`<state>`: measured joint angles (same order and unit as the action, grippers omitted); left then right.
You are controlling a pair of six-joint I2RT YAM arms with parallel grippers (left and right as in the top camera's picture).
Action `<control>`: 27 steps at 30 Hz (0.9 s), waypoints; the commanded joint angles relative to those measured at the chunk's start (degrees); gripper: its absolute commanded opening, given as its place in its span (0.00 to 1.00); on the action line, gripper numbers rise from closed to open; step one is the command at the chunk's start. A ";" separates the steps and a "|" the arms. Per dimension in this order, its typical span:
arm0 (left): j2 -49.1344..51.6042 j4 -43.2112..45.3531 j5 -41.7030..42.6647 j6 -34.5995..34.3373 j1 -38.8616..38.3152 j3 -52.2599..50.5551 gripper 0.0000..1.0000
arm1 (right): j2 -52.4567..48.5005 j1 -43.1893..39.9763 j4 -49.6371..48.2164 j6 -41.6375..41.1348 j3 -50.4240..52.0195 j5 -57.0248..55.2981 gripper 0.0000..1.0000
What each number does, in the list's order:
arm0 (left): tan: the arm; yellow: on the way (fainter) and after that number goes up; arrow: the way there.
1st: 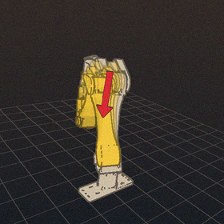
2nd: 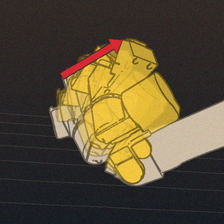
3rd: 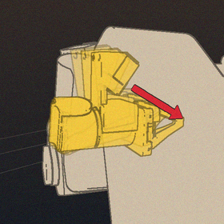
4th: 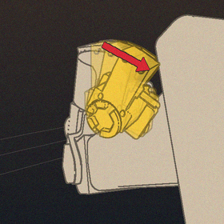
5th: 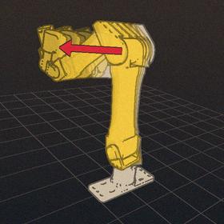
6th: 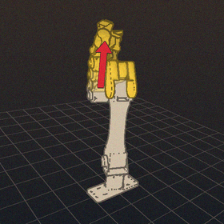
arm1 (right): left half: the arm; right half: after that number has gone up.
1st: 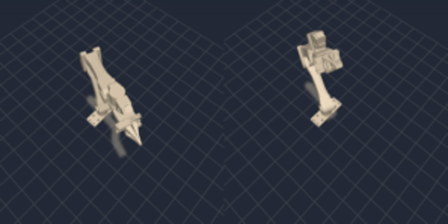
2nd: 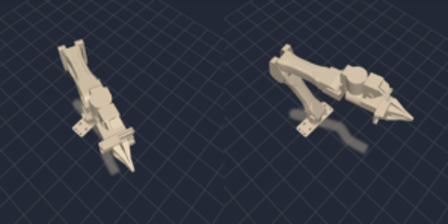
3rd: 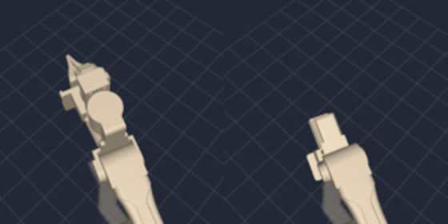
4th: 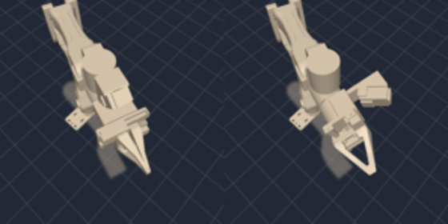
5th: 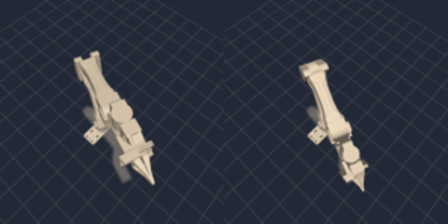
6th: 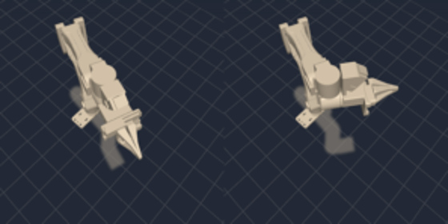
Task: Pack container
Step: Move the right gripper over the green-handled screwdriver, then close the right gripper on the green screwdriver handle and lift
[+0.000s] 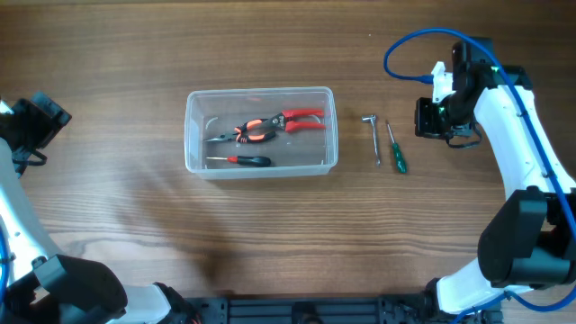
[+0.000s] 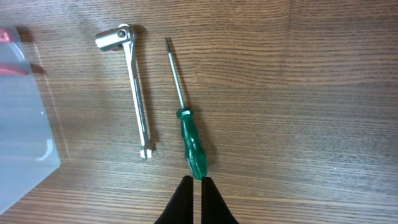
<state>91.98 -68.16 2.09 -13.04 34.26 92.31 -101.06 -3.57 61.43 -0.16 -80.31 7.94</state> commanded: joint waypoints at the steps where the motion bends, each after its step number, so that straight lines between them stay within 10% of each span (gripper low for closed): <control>1: 0.11 -0.02 0.92 -0.94 0.26 0.37 1.00 | 0.00 0.17 -0.42 -0.22 -0.02 1.38 0.04; 6: 0.11 -0.02 0.90 -0.94 0.26 0.37 1.00 | 0.00 0.17 -0.81 -0.20 -0.02 1.38 0.05; 9: 0.13 -0.02 0.90 -0.94 0.26 0.37 1.00 | 0.00 0.17 -1.05 -0.09 -0.02 1.38 0.68; 13: 0.11 -0.02 0.92 -0.94 0.26 0.37 1.00 | 0.00 0.20 -1.42 4.63 0.20 1.36 0.85; 27: 0.11 -0.02 0.92 -0.94 0.26 0.37 1.00 | -9.79 2.43 -1.86 8.98 0.20 1.01 0.77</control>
<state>91.98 -68.16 2.09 -13.04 34.26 92.31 -106.19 -2.31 59.33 7.62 -80.29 8.56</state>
